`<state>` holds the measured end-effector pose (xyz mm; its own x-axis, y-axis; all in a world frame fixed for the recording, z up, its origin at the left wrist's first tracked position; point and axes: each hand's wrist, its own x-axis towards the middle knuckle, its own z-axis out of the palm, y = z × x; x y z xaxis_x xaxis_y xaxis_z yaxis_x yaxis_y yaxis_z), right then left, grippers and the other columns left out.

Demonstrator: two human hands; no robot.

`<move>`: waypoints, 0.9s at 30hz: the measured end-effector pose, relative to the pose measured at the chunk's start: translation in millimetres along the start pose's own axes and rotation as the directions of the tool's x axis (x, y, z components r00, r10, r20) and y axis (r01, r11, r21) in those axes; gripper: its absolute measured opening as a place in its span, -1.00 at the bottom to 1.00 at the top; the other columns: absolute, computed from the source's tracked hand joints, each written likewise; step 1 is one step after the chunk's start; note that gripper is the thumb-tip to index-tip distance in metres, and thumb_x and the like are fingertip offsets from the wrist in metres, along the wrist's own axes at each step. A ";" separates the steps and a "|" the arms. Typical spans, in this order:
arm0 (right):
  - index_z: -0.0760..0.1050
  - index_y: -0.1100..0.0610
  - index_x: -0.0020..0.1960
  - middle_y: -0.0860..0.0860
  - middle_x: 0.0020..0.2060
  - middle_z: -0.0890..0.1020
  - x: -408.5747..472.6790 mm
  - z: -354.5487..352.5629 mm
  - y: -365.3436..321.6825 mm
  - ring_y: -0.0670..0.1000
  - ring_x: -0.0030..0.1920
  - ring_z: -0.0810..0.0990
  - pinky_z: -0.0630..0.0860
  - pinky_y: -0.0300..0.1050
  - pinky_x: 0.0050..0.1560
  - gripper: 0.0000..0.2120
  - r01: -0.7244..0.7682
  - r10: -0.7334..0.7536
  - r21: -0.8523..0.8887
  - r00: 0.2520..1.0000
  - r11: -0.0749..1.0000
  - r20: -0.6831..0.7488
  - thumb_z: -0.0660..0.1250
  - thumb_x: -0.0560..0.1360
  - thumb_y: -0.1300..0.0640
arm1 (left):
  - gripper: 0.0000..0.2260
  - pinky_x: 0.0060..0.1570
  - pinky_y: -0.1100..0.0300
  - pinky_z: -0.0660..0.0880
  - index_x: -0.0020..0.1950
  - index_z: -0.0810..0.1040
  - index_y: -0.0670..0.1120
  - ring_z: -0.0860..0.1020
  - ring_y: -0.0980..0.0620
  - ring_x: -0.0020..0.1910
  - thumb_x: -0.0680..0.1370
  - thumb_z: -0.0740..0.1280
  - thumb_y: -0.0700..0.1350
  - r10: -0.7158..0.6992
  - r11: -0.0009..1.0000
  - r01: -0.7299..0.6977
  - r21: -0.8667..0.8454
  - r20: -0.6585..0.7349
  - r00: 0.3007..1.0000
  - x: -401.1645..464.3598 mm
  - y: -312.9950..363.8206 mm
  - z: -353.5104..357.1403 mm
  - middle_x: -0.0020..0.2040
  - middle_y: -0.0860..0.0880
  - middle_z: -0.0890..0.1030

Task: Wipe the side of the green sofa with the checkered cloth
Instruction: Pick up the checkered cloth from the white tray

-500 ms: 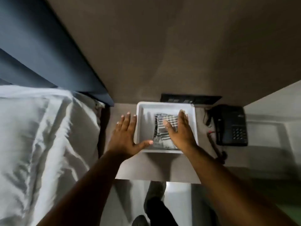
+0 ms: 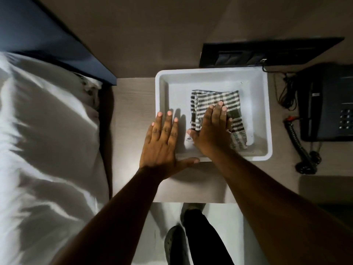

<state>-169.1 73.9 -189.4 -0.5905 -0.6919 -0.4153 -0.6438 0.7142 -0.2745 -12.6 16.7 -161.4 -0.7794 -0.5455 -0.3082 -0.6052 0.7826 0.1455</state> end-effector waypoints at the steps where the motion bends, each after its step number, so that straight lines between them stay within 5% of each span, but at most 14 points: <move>1: -0.17 0.23 0.53 0.25 0.57 -0.15 0.3 0.7 1.2 0.25 0.56 -0.20 -0.13 0.27 0.55 -0.11 -0.001 0.001 0.009 1.000 1.000 -0.007 0.26 0.50 -0.17 | 0.10 0.55 -0.09 -0.19 0.62 -0.16 -0.17 -0.20 -0.22 0.61 0.38 -0.08 0.62 -0.010 1.000 0.010 -0.006 -0.003 1.000 0.2 0.7 0.8 0.63 -0.18 -0.16; 7: 0.14 0.21 0.50 0.20 0.57 0.05 3.9 -3.7 4.5 0.21 0.58 -0.03 -0.02 0.22 0.56 -0.50 -0.010 0.026 0.161 0.995 0.987 -0.098 0.14 0.60 0.18 | 0.10 0.55 -0.15 -0.11 0.62 -0.16 -0.14 -0.17 -0.24 0.61 0.36 -0.07 0.62 0.006 1.000 -0.006 0.001 -0.047 0.999 1.8 -0.6 8.4 0.65 -0.17 -0.09; 9: 0.34 0.21 0.39 0.23 0.49 0.31 4.7 -14.2 5.0 0.22 0.47 0.28 0.30 0.12 0.45 -0.62 -0.048 0.104 0.356 0.985 0.933 -0.140 0.15 0.59 0.18 | 0.10 0.56 -0.16 -0.14 0.62 -0.18 -0.13 -0.20 -0.24 0.61 0.36 -0.09 0.63 0.005 1.000 -0.005 0.000 -0.033 0.999 2.0 -1.3 7.4 0.65 -0.16 -0.13; 10: 0.42 0.20 0.32 0.23 0.35 0.48 1.4 -23.2 5.4 0.18 0.29 0.47 0.46 -0.02 0.25 -0.68 -0.083 0.175 0.493 0.974 0.866 -0.143 0.17 0.59 0.16 | 0.10 0.56 -0.17 -0.15 0.61 -0.19 -0.12 -0.22 -0.23 0.60 0.35 -0.11 0.63 0.005 1.000 -0.005 0.002 -0.023 1.000 1.5 -1.6 5.3 0.64 -0.16 -0.15; 12: 0.53 0.16 0.10 0.08 -0.08 0.68 -9.7 -44.4 9.5 0.01 -0.10 0.55 0.43 -0.18 -0.10 -0.83 -0.101 0.323 0.801 0.939 0.590 -0.119 0.21 0.59 0.18 | 0.09 0.56 -0.24 -0.16 0.61 -0.24 -0.08 -0.27 -0.22 0.59 0.33 -0.16 0.64 0.006 1.000 -0.006 0.011 0.004 1.000 0.1 -2.6 -1.0 0.63 -0.15 -0.23; 15: 0.51 0.08 -0.23 -0.17 -0.54 0.58 -35.9 -85.7 28.2 -0.13 -0.47 0.51 0.41 -0.17 -0.33 -0.80 -0.050 0.472 0.985 0.881 0.162 -0.033 0.24 0.56 0.23 | -0.01 0.49 -0.39 -0.23 0.58 -0.36 0.06 -0.39 -0.23 0.55 0.33 -0.27 0.62 0.037 0.997 -0.039 0.073 0.022 0.999 -4.5 -2.9 -14.1 0.58 -0.11 -0.41; 17: 0.57 0.07 -0.12 -0.10 -0.31 0.71 -62.4 -114.3 37.4 -0.02 -0.21 0.68 0.61 -0.03 -0.09 -0.83 0.038 0.470 0.996 0.882 -0.082 0.005 0.23 0.56 0.20 | -0.05 0.46 -0.43 -0.24 0.60 -0.31 0.09 -0.36 -0.27 0.55 0.34 -0.28 0.60 0.094 0.989 -0.094 0.112 0.006 0.996 -12.2 2.6 -30.3 0.59 -0.13 -0.38; 20: 0.53 0.10 0.22 0.15 0.18 0.65 -108.2 -155.1 47.7 0.18 0.20 0.62 0.49 0.19 0.31 -0.74 0.123 0.456 0.937 0.889 -0.328 0.044 0.22 0.57 0.11 | -0.07 0.46 -0.42 -0.22 0.62 -0.19 0.08 -0.22 -0.30 0.59 0.38 -0.27 0.58 0.147 0.987 -0.144 0.066 -0.038 0.988 -23.6 21.1 -55.5 0.62 -0.16 -0.25; 24: 0.50 0.11 0.28 0.18 0.25 0.61 -202.9 -216.4 80.1 0.22 0.24 0.59 0.47 0.21 0.33 -0.61 0.289 0.479 0.842 0.877 -0.456 -0.042 0.17 0.55 -0.04 | -0.11 0.51 -0.35 -0.16 0.61 -0.21 0.07 -0.18 -0.29 0.60 0.43 -0.23 0.57 0.365 0.930 -0.361 0.069 -0.075 0.928 -50.6 86.7 -87.3 0.64 -0.16 -0.17; 27: 0.56 0.10 0.22 0.14 0.29 0.58 -280.9 -246.0 115.5 0.19 0.26 0.58 0.49 0.17 0.32 -0.60 0.419 0.567 0.777 0.818 -0.469 -0.098 0.13 0.57 -0.07 | -0.10 0.50 -0.35 0.05 0.62 0.02 0.02 0.05 -0.30 0.59 0.45 -0.08 0.57 0.610 0.790 -0.603 0.109 -0.043 0.792 -81.8 152.1 -96.0 0.62 -0.21 0.10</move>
<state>-197.3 324.8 108.9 -0.8958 -0.1714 -0.4102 0.4332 -0.5430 -0.7193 -56.4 151.5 -23.8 -0.9928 0.0324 -0.1150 0.0091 0.9801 0.1982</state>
